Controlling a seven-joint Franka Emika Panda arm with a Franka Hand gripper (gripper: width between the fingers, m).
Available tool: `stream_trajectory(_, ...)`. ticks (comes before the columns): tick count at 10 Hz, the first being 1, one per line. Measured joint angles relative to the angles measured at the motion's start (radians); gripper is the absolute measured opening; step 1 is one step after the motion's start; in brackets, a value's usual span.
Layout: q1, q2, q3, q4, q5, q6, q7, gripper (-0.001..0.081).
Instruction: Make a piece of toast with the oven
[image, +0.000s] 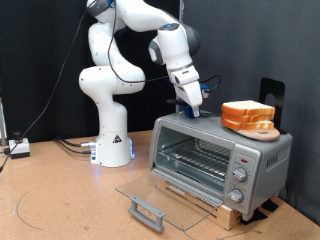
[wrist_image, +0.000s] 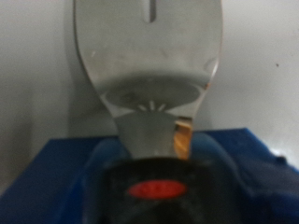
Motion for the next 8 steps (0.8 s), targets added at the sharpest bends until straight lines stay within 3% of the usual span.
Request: stream_trajectory(8, 0.001, -0.003, -0.027, 0.000, 0.032, -0.030, 0.000, 0.0807)
